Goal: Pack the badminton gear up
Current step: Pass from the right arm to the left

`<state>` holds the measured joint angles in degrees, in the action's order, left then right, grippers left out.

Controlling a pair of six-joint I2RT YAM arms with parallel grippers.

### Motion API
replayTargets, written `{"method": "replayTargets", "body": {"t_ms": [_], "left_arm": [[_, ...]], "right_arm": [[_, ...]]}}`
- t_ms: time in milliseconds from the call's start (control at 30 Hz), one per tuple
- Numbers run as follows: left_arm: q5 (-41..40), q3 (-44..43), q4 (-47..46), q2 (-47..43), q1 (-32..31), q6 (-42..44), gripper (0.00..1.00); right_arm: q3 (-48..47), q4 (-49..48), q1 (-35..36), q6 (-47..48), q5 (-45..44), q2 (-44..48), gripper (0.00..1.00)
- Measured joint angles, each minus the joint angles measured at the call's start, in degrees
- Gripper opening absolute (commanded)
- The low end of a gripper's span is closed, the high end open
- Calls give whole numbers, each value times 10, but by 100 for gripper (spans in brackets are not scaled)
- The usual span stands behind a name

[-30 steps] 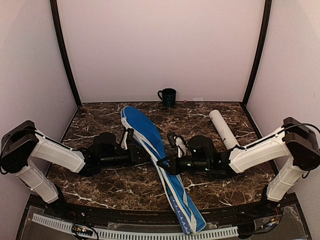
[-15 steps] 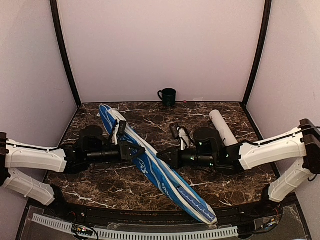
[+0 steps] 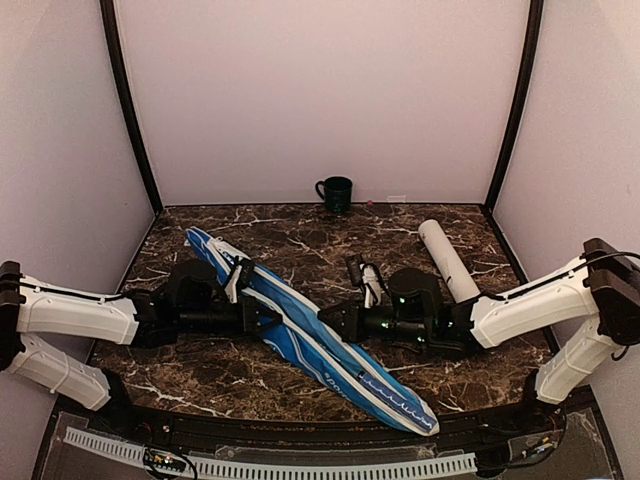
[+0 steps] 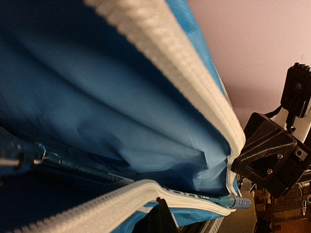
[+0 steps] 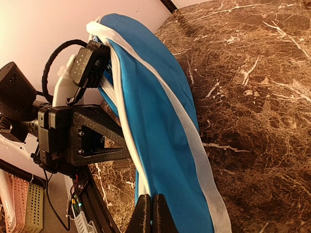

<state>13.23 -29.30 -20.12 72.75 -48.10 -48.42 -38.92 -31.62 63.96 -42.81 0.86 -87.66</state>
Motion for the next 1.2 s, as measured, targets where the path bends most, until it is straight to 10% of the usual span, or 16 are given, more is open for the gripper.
{"method": "replayTargets", "body": {"t_ms": [167,533,1200], "left_arm": [[1,6,-9,0,1,-2,38],[14,21,-42,2,3,-37,77],[-10,69,-33,53,7,-131,84]], "right_arm": [[0,-5,7,0,-9,-4,0],[-1,-14,17,1,-14,-10,0],[-5,-2,33,2,-20,-26,0]]}}
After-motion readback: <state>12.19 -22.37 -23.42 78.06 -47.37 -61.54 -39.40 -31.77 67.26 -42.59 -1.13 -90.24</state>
